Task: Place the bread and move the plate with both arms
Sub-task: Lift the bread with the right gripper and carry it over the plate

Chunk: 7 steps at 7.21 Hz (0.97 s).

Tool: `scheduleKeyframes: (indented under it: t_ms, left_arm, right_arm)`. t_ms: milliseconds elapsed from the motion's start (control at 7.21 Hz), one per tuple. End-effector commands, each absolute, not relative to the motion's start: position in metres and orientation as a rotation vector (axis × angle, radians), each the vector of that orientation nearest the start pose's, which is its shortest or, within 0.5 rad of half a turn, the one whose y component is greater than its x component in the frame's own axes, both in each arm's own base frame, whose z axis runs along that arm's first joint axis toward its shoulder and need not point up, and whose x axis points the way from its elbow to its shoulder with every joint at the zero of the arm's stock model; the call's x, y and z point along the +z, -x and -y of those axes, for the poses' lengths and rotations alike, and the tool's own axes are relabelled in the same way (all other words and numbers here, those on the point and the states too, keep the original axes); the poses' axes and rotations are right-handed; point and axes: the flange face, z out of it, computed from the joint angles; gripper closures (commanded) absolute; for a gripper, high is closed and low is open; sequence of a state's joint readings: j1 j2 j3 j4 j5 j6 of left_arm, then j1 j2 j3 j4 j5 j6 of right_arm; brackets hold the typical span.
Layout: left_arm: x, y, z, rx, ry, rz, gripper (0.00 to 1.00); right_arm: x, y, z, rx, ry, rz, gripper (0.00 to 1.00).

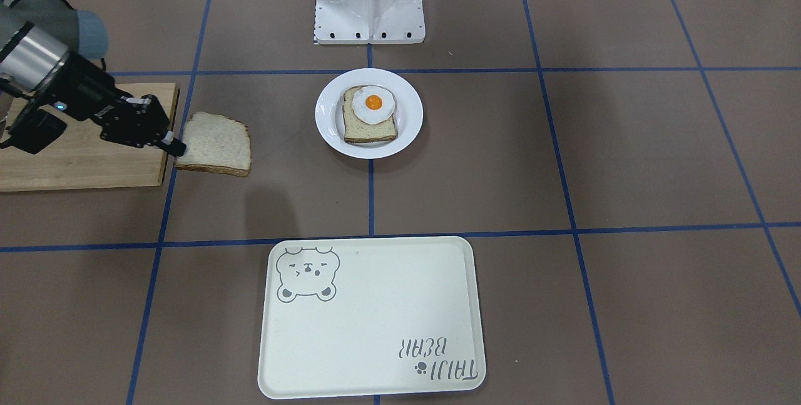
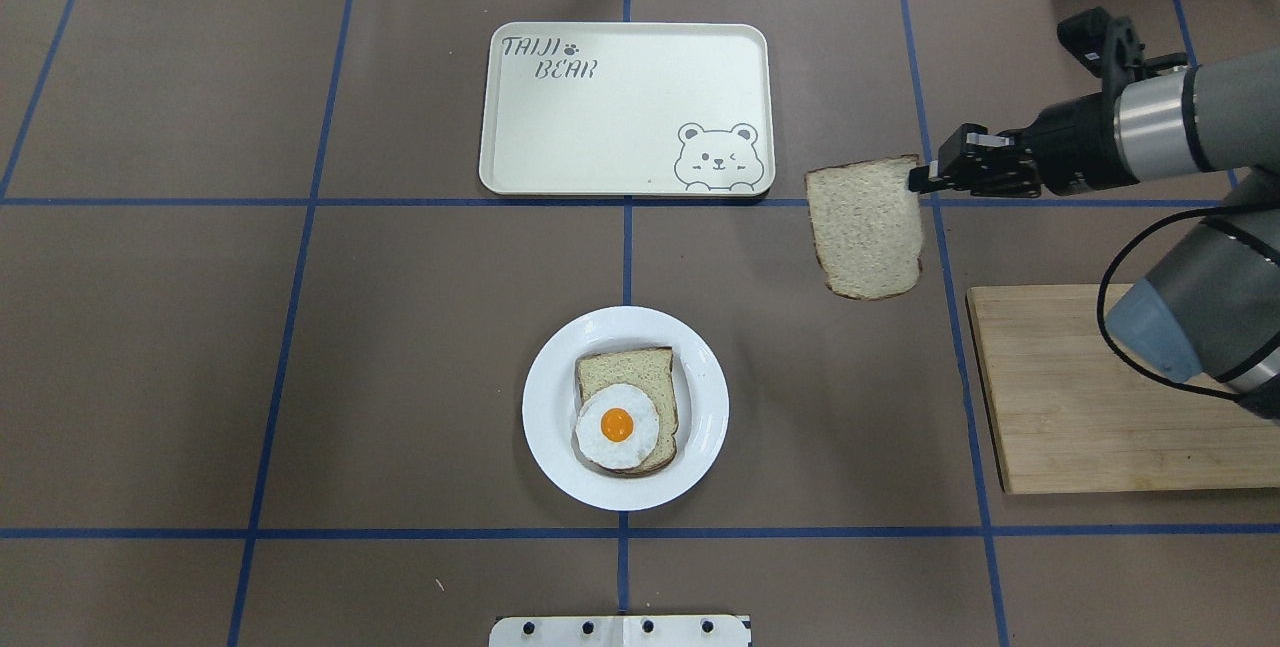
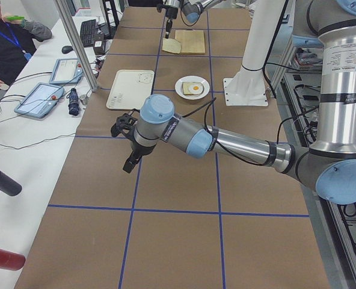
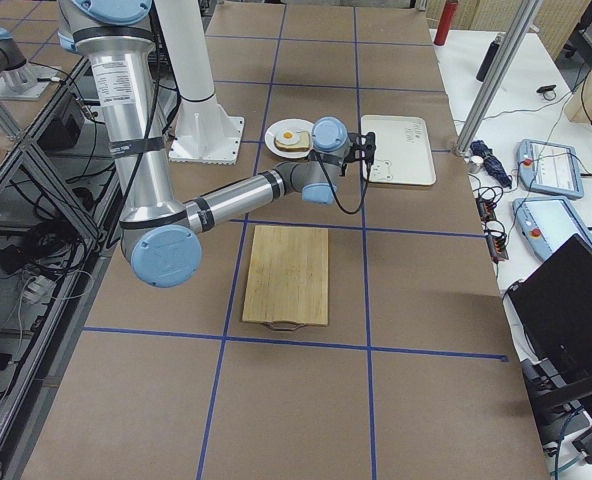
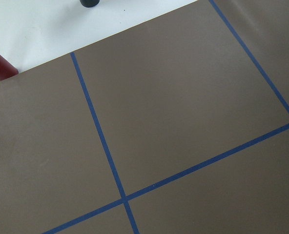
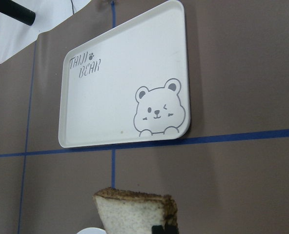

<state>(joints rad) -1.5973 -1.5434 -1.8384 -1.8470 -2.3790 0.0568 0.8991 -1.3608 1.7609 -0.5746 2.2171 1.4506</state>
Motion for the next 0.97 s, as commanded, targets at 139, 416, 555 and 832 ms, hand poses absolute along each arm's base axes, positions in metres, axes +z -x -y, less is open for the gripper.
scheduleKeyframes:
  t_ms: [139, 416, 555, 832]
  left_arm:
    - [0.506, 0.074, 0.488, 0.235, -0.516, -0.775, 0.02]
    - [0.505, 0.074, 0.488, 0.231, -0.516, -0.776, 0.02]
    - [0.505, 0.074, 0.488, 0.221, -0.513, -0.778, 0.02]
    - [0.506, 0.074, 0.488, 0.217, -0.509, -0.78, 0.02]
  right_arm:
    - [0.248, 0.384, 0.417, 0.223, -0.17, 1.433, 1.0]
    - [0.214, 0.485, 0.347, 0.257, -0.188, 1.391, 1.0]
    - [0.209, 0.506, 0.329, 0.235, -0.174, 1.367, 1.0]
    - [0.243, 0.531, 0.325, 0.167, -0.187, 1.289, 1.0]
